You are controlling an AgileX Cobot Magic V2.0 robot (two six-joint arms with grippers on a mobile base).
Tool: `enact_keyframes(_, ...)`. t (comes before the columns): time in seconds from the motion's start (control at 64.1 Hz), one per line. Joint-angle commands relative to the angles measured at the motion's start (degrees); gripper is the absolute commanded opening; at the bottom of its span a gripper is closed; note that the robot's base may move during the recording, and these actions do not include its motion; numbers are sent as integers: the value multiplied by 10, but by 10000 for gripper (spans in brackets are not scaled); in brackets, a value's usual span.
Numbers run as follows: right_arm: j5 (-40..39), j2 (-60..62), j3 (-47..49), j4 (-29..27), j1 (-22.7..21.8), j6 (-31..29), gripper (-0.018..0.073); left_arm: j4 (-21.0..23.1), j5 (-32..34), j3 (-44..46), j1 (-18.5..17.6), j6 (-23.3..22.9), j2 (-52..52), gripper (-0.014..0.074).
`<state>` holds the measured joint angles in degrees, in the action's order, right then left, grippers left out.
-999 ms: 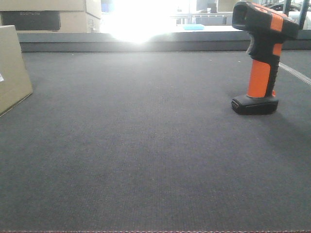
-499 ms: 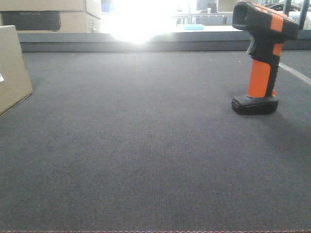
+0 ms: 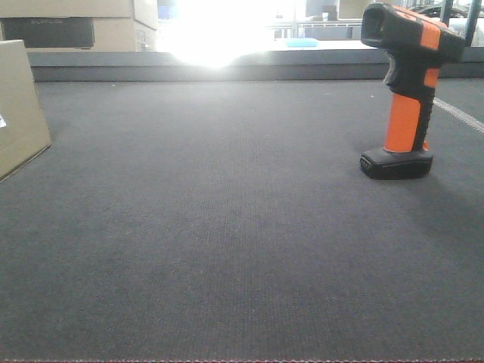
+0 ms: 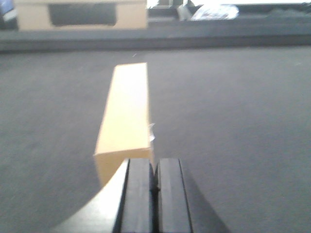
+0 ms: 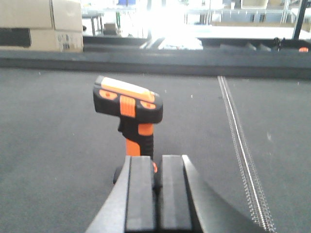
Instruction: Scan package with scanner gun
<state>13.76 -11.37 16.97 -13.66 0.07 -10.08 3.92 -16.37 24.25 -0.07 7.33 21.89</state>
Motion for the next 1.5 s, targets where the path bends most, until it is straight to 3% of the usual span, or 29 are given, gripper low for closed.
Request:
enact_keyframes(0.0,-6,12,-1,4,-4,-5,-151,0,7,-5,-13,0,-25,-111)
enact_keyframes(0.921,-5,12,-1,4,-4,-5,-151,-4,14,-10,-13,0,-42,-111)
enact_keyframes(1.014,-5,12,-1,4,-4,-5,-151,-39,29,-32,-13,0,-63,-111)
enact_keyframes(1.311,-5,12,-1,4,-4,-5,-151,-16,105,-194,-12,-6,-215,-111)
enact_keyframes(1.451,-5,12,-1,4,-4,-5,-151,-12,172,-243,-12,-6,-219,-111)
enact_keyframes(1.483,-5,12,-1,4,-4,-5,-151,-12,146,-243,-12,-6,-219,-111)
